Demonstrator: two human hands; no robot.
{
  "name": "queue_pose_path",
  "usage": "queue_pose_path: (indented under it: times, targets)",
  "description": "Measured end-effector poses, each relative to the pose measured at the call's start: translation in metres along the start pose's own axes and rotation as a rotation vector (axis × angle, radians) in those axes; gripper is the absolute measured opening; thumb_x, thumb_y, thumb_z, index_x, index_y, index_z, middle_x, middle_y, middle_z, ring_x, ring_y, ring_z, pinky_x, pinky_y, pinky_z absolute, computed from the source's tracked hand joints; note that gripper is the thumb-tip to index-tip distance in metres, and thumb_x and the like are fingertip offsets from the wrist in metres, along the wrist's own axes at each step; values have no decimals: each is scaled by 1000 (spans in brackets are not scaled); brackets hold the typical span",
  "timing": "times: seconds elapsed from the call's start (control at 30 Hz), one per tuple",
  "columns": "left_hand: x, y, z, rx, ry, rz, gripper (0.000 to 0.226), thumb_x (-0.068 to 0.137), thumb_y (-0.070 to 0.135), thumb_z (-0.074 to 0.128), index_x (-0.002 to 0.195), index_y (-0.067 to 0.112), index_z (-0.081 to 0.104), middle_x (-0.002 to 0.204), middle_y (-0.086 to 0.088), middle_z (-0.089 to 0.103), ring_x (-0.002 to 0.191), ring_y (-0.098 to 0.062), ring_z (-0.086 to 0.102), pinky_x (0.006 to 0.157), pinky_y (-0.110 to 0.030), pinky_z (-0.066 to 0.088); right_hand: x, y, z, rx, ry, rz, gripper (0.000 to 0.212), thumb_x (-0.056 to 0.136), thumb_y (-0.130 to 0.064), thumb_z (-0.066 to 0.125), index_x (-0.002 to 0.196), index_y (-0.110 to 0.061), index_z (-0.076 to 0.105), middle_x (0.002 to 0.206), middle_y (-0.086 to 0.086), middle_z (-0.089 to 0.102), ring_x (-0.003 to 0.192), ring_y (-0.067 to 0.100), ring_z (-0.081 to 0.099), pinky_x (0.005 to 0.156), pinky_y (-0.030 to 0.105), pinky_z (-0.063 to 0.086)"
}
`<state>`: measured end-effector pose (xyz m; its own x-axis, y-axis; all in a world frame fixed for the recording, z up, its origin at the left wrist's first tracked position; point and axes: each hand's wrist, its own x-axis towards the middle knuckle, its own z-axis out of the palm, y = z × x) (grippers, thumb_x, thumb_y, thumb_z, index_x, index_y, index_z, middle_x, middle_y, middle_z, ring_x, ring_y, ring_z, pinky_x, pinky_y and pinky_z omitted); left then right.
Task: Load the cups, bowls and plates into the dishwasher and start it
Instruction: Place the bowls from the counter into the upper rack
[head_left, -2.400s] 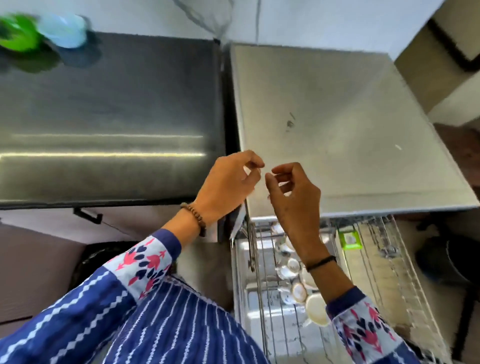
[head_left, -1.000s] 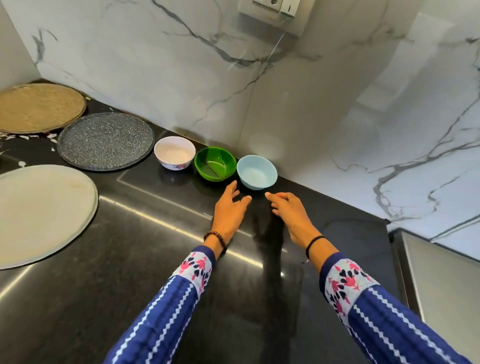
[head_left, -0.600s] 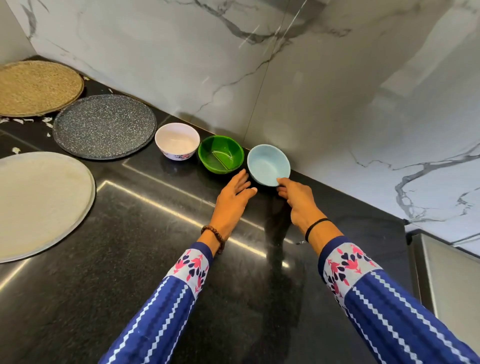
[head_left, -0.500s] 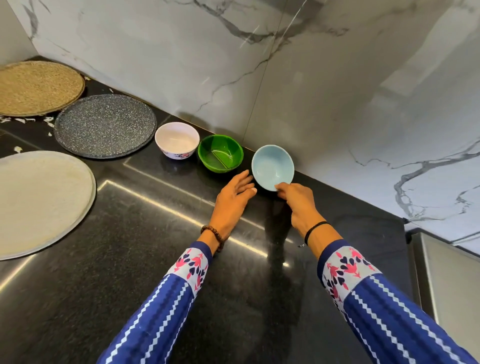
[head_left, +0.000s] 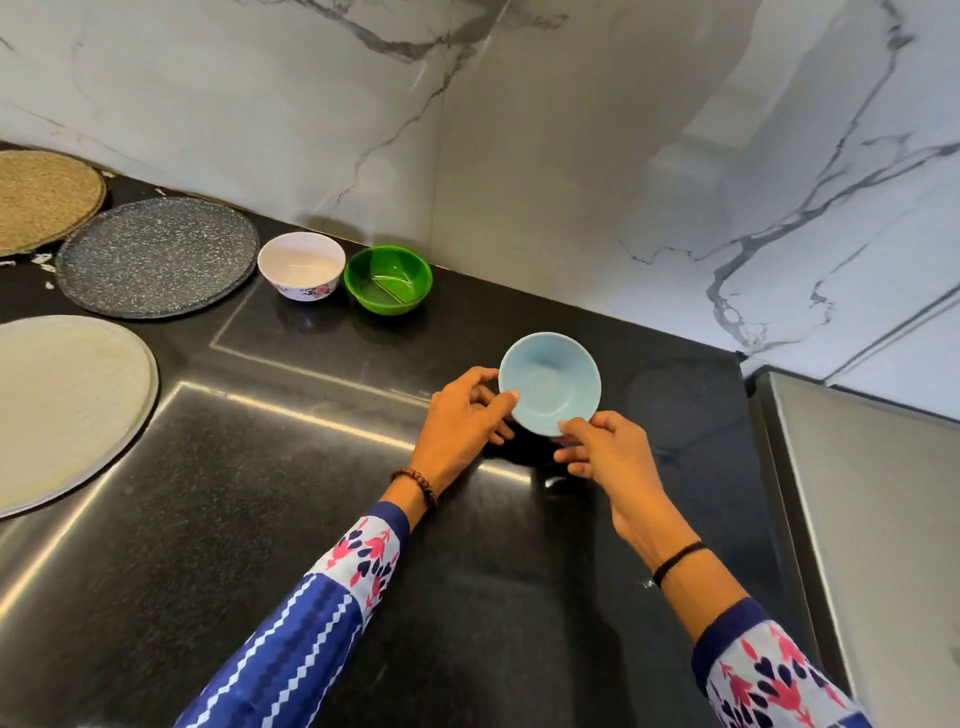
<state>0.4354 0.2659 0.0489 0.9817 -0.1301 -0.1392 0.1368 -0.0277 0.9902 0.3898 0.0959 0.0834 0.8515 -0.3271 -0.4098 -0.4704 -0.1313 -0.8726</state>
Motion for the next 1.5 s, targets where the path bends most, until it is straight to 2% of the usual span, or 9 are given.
queue_pose_path:
  times: [0.27,0.5,0.7,0.8,0.93,1.03,1.2,1.4,1.5]
  targets:
    - [-47,6,55,57,-275,-16,22,93,14,62,115,8,65,68,-8,70,58,-24,70,56,-32,57,-76,39,-66,198,62,81,35,95,-45,60,118,-19,62,108,6,74,88,23,76,70,31,59]
    - [-97,9,126,125,-516,-12,18,94,16,59,110,14,67,71,-10,71,60,-27,70,61,-38,60,-133,81,-132,406,312,152,52,94,-70,30,107,-34,65,88,0,79,85,25,76,66,38,57]
    - [-158,11,197,156,-661,25,17,96,25,60,110,19,68,73,-8,73,63,-25,71,63,-34,60,-183,132,-204,645,460,234,53,100,-60,33,114,-18,60,97,9,71,89,31,68,66,42,52]
    - [-195,7,233,160,-672,10,17,97,29,58,108,22,69,71,-6,71,62,-24,70,60,-33,58,-215,161,-237,668,477,210,43,101,-55,39,107,-20,63,98,11,74,85,34,72,68,41,56]
    - [-252,0,279,194,-703,-16,22,100,30,54,111,19,68,69,-3,69,59,-20,67,56,-32,56,-258,203,-278,756,472,180,28,103,-42,46,112,-23,65,104,12,72,81,28,71,56,30,54]
    - [-293,-8,311,232,-742,-49,27,101,33,51,118,18,66,72,-3,70,60,-18,68,56,-29,55,-289,236,-307,860,488,152,20,103,-33,47,111,-28,65,105,8,70,86,25,68,65,35,53]
    - [-355,-30,361,270,-817,-83,19,101,30,52,112,23,66,84,-2,73,63,-21,70,60,-38,59,-329,293,-348,985,510,138,25,102,-30,47,119,-27,65,113,14,67,94,31,66,65,38,54]
    - [-410,-71,408,378,-894,-56,28,100,31,52,123,18,62,85,3,74,63,-16,72,61,-38,62,-353,356,-388,996,543,99,35,102,-2,46,130,-17,59,118,16,67,110,39,67,77,49,58]
    - [-428,-96,433,438,-948,-52,29,102,31,49,126,17,59,88,3,73,62,-12,71,57,-32,61,-357,385,-403,1022,528,78,43,90,-11,70,131,-20,61,127,16,64,109,33,67,75,48,58]
